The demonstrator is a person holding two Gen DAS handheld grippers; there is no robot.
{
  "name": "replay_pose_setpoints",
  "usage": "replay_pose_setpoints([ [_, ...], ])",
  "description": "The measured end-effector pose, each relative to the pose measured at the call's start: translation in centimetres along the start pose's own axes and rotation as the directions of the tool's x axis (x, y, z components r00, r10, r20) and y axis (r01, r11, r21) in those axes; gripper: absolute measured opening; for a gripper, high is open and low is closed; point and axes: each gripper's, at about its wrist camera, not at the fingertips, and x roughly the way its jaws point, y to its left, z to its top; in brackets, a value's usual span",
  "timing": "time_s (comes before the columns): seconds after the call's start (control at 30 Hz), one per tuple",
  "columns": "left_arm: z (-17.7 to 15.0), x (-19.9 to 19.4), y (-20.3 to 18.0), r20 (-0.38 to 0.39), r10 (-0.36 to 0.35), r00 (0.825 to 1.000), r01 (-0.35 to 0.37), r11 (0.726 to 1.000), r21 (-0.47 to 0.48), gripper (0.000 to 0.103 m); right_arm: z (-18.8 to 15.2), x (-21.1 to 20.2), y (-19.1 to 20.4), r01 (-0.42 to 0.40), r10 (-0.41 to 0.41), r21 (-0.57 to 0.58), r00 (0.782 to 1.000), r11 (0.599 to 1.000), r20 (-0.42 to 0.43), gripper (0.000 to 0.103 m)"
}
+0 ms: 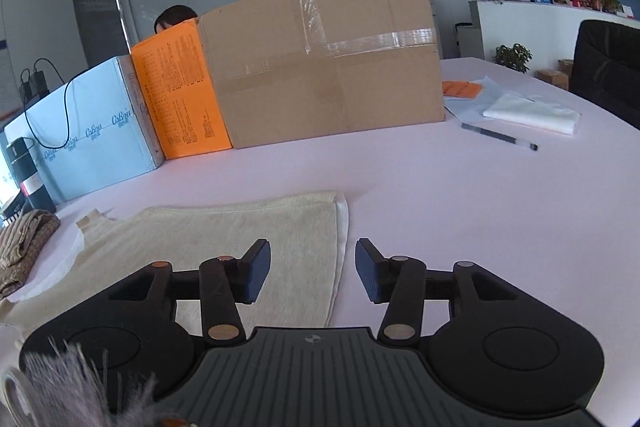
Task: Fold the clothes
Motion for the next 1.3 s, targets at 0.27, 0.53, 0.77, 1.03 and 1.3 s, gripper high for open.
replay_pose_setpoints([
  [0.27,4.6,11.6,-3.8,-0.074,-0.005,0.997,0.016,0.988,0.153,0.092,4.9,10.8,-2.7,-0.061,0.037,-0.25,0.994,0.966,-0.1,0.063],
  [0.53,4.3,18.7,-2.2,-0.137,-0.068,0.988,0.07,0.997,0.014,0.092,5.0,17.1,-4.5,-0.191,0.151,-0.213,0.97,0.958,-0.191,0.063],
  [0.77,3.1,20.3,-3.2,-0.126,-0.07,0.99,0.075,0.996,0.037,0.012,4.5,17.5,-3.4,-0.184,0.13,-0.219,0.962,0.958,-0.238,0.004],
  [1.03,4.1,20.4,-3.1,-0.073,0.009,0.997,-0.008,1.0,0.013,0.004,6.4,17.0,-2.4,-0.101,0.071,-0.268,0.99,0.958,-0.12,0.004],
  [1.3,4.6,18.2,-0.3,-0.089,0.162,0.983,-0.167,0.985,-0.049,0.033,5.4,17.1,-2.0,0.131,-0.178,-0.33,0.977,0.935,-0.114,0.005],
])
